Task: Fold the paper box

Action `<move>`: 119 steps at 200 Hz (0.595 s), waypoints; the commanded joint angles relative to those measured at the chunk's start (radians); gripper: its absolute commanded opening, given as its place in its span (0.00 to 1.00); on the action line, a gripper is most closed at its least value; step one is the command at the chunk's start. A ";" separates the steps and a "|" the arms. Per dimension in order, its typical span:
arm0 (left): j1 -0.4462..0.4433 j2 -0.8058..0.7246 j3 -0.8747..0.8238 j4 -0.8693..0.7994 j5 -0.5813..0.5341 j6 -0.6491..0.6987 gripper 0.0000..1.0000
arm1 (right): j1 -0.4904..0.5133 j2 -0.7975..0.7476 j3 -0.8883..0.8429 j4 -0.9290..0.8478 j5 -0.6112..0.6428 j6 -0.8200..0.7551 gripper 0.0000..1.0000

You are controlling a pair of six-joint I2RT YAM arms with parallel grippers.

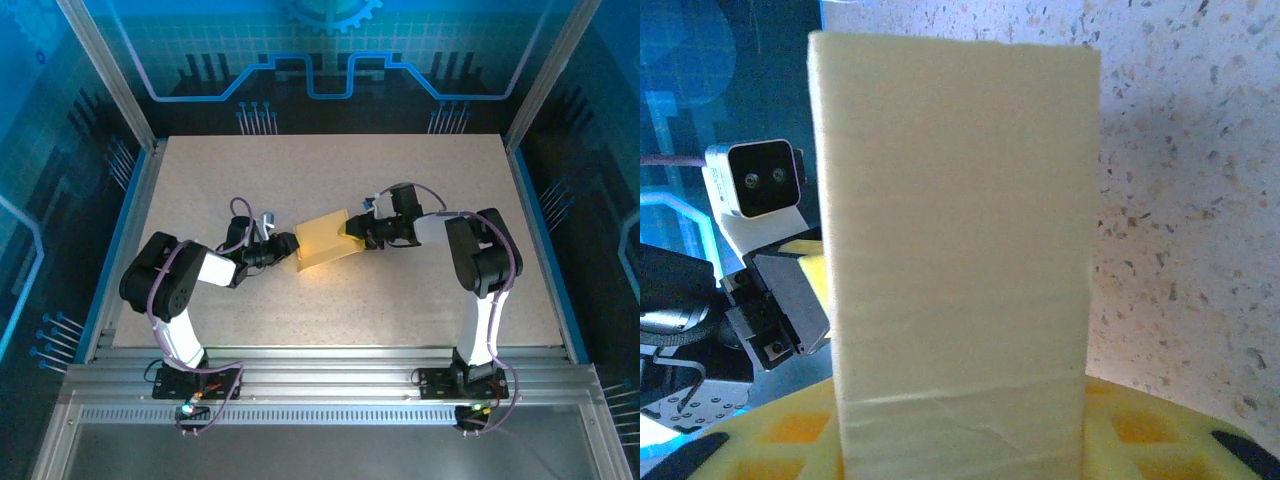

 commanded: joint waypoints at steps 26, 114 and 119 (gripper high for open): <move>-0.002 -0.104 -0.024 -0.144 -0.066 0.077 0.43 | -0.003 -0.050 0.023 -0.036 -0.068 0.028 0.37; -0.003 -0.571 -0.097 -0.175 -0.340 0.610 0.99 | -0.064 -0.165 -0.003 -0.123 -0.097 -0.018 0.39; -0.003 -0.587 -0.090 -0.188 -0.355 0.640 0.99 | -0.069 -0.175 -0.005 -0.134 -0.101 -0.026 0.39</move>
